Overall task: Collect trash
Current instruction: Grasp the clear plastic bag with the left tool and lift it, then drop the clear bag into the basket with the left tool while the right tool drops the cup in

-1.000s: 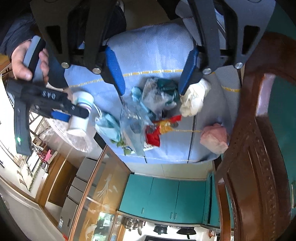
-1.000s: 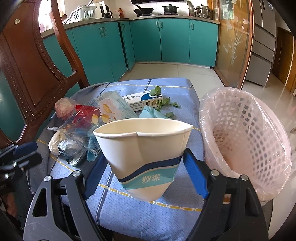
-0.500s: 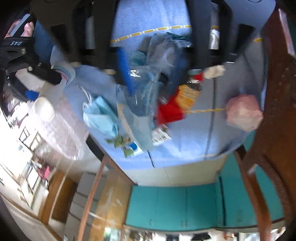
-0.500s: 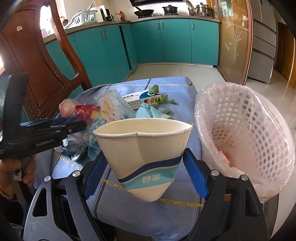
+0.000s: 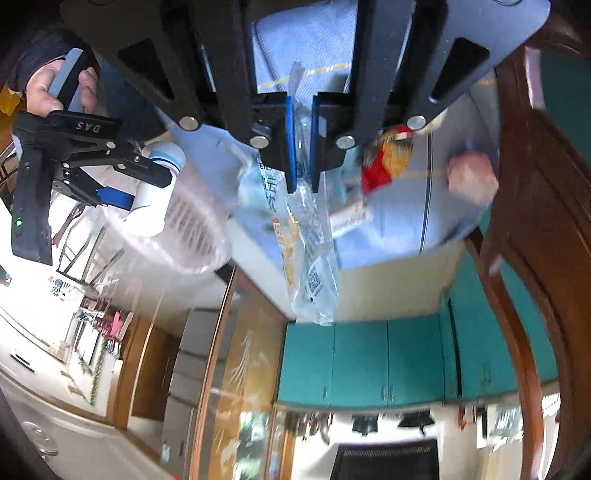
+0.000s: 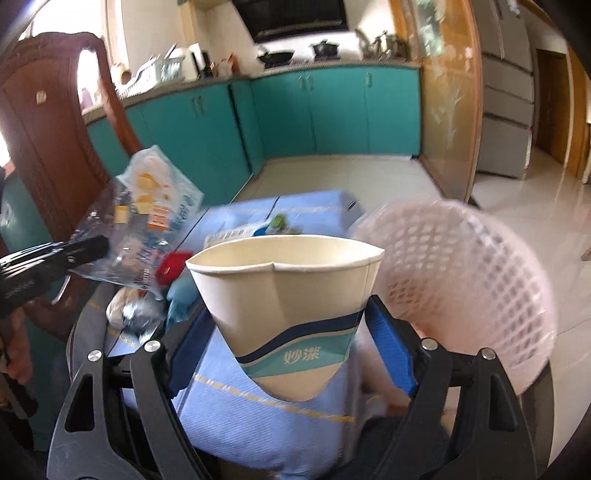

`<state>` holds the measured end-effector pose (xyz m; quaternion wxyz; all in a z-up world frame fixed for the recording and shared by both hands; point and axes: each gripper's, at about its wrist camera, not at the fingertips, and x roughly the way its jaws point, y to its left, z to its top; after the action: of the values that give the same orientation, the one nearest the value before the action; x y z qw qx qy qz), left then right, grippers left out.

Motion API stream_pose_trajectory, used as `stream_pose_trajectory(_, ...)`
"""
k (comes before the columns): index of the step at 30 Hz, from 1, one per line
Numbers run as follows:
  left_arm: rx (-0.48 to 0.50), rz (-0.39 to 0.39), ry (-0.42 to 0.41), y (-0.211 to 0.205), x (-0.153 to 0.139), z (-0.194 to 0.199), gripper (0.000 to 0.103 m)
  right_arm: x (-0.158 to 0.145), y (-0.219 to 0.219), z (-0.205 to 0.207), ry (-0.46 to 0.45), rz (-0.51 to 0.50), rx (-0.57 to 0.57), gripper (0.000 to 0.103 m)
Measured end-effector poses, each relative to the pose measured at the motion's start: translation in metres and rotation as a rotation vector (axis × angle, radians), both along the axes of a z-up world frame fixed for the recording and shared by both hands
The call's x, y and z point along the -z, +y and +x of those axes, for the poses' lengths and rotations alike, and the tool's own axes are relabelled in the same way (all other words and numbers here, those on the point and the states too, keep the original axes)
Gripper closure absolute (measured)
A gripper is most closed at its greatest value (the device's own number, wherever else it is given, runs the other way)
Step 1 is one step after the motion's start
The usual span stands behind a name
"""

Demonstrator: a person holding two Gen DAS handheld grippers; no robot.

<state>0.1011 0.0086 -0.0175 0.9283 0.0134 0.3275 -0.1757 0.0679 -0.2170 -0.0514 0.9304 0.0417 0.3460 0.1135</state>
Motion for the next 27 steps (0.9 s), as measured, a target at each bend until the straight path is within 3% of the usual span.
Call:
stream_pose_trajectory(9,0.199,-0.045,-0.025,-0.088,-0.021,0.03,0.095,-0.028,-0.089,-0.027,-0.088,-0.059,0.247,0.022)
stream_pose_trajectory(11,0.261,-0.067,0.017,-0.12,-0.013,0.044,0.095,-0.027,-0.112,-0.036,-0.083,-0.057,0.309,0.022)
stream_pose_trajectory(18,0.34,-0.017,0.097,-0.198,0.024,0.066,0.094,-0.018,-0.153,-0.056,-0.055,-0.041,0.409,0.022)
stream_pose_trajectory(22,0.322,0.006,0.097,-0.203,0.035,0.07,0.065,-0.012,-0.155,-0.052,-0.042,-0.023,0.408,0.022)
stream_pose_trajectory(27,0.232,0.046,0.033,-0.172,0.023,0.058,0.043,-0.008,-0.14,-0.031,-0.035,-0.026,0.351,0.022)
